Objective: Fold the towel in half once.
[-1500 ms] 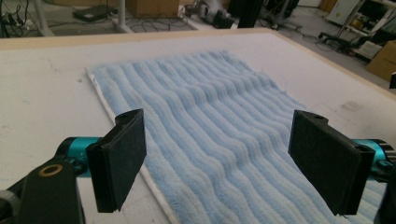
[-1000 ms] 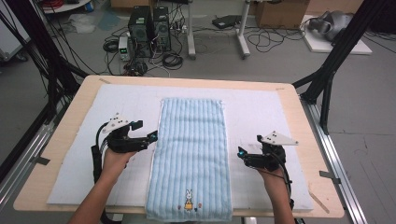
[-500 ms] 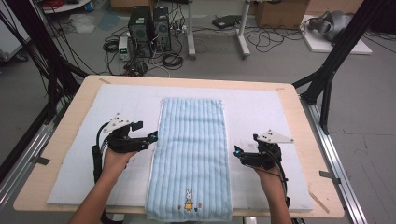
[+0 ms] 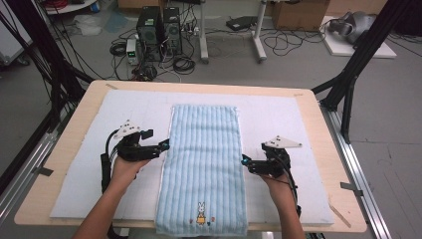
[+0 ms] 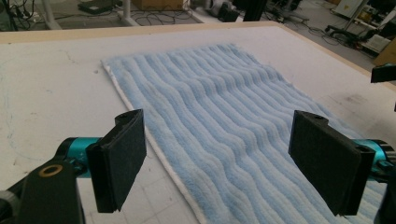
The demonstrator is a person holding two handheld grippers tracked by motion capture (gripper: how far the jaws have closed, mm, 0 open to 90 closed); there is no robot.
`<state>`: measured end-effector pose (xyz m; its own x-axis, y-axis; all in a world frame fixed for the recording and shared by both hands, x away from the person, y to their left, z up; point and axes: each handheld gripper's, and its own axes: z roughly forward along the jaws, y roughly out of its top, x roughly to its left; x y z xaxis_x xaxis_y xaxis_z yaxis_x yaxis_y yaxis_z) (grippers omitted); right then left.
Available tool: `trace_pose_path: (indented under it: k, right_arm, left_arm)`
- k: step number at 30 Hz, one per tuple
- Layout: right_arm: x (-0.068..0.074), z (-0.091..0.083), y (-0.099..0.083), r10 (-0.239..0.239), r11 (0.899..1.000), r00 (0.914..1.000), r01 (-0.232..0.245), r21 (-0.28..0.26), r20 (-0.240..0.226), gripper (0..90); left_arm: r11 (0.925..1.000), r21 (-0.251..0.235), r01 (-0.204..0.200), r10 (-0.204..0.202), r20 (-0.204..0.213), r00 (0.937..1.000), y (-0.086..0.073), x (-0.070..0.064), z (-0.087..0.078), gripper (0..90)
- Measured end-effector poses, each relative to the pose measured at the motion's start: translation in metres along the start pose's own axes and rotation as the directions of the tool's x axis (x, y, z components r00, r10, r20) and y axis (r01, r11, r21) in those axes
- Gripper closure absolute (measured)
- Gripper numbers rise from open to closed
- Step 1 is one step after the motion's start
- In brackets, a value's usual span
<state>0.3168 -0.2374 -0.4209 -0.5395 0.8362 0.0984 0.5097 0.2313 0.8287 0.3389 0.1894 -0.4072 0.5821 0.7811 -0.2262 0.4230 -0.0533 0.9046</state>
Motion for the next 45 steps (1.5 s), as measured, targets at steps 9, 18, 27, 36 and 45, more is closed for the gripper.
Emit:
trace_pose_path:
  k: [9, 18, 27, 36, 45]
  right_arm:
    - [-0.006, 0.013, 0.010, 0.024, 0.999, 0.9997, -0.024, 0.024, 0.000, 15.7]
    - [-0.011, 0.020, 0.022, 0.030, 0.999, 0.9995, -0.030, 0.033, 0.005, 17.4]
    - [-0.009, 0.028, 0.030, 0.024, 0.999, 0.9997, -0.024, 0.035, -0.004, 18.0]
    - [-0.011, 0.027, 0.030, 0.025, 0.999, 0.9997, -0.024, 0.034, -0.004, 18.0]
    - [-0.013, 0.033, 0.029, 0.032, 0.997, 0.9992, -0.033, 0.063, 0.023, 31.3]
  left_arm:
    - [0.9989, 0.027, 0.037, -0.037, -0.009, 0.9993, 0.008, 0.015, 0.013, 19.7]
    - [0.9968, 0.047, 0.064, -0.064, -0.008, 0.9979, 0.023, 0.022, 0.029, 22.7]
    - [0.9894, 0.140, 0.039, -0.026, -0.092, 0.9954, 0.010, 0.026, 0.059, 29.1]
    - [0.9773, 0.209, 0.031, -0.001, -0.141, 0.9900, 0.000, 0.024, 0.075, 37.8]
    - [0.9498, 0.294, -0.108, 0.162, -0.166, 0.9728, -0.009, 0.010, 0.085, 64.8]
